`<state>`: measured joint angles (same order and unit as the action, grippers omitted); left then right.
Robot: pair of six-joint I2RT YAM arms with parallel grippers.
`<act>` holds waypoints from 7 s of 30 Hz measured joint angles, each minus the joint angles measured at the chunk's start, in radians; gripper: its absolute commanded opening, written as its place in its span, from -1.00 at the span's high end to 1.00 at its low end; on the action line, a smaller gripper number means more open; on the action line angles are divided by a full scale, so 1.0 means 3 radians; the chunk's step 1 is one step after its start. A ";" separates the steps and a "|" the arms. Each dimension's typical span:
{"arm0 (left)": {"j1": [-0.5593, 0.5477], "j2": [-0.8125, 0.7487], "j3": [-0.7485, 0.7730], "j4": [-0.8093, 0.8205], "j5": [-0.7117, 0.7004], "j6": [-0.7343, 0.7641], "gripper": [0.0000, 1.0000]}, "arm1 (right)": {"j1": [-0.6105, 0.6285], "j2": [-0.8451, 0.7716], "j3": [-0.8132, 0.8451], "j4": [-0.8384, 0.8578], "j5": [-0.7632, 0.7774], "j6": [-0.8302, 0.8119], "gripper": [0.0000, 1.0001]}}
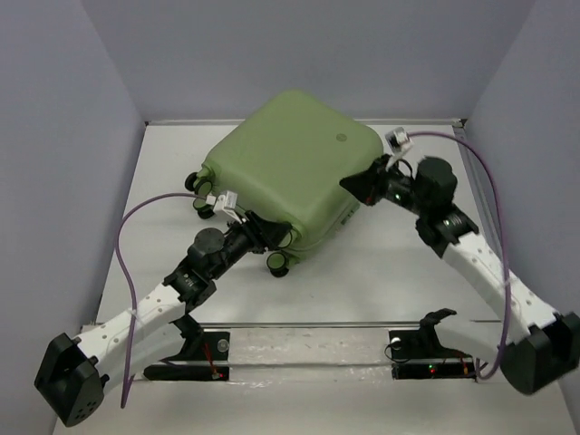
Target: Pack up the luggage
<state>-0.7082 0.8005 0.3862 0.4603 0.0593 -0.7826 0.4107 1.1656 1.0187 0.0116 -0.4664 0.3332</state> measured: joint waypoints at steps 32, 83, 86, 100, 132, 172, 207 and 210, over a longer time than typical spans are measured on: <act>-0.0064 0.0008 -0.0003 0.0116 -0.0139 -0.0240 0.88 | 0.0048 0.0257 -0.2130 0.2033 -0.0027 -0.0406 -0.03; 0.0150 0.1329 0.1483 -0.0992 0.0837 -0.0062 0.89 | 0.2594 0.1823 -0.1867 0.3975 0.3686 0.0094 0.86; 0.0189 0.1371 0.1513 -0.1030 0.0950 -0.0061 0.88 | 0.2607 0.2015 -0.1865 0.4287 0.3744 0.0108 0.86; 0.0207 0.1359 0.1742 -0.1443 0.0802 0.0212 -0.94 | 0.2710 0.1583 -0.2305 0.4387 0.3707 0.0448 0.86; 0.1974 0.0973 0.1695 -0.2449 -0.0106 0.1937 -0.83 | 0.2702 0.0498 -0.2509 0.3100 0.2651 0.0688 0.86; 0.1719 0.1292 0.1999 -0.2216 0.0290 0.2736 0.88 | 0.2076 -0.0121 -0.2639 0.2421 0.2068 0.0668 0.86; 0.1024 0.1555 0.1754 -0.1685 0.0594 0.1900 -0.10 | 0.0577 -0.0580 -0.2661 0.1743 0.1546 0.0654 0.86; 0.1064 0.1551 0.1760 -0.1649 0.0585 0.1837 0.68 | 0.0978 -0.0326 -0.2651 0.1975 0.2005 0.0627 0.86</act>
<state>-0.3889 1.2659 0.9142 -0.0345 0.2348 -0.2314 0.7040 1.0679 0.2234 0.6041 0.1352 0.5213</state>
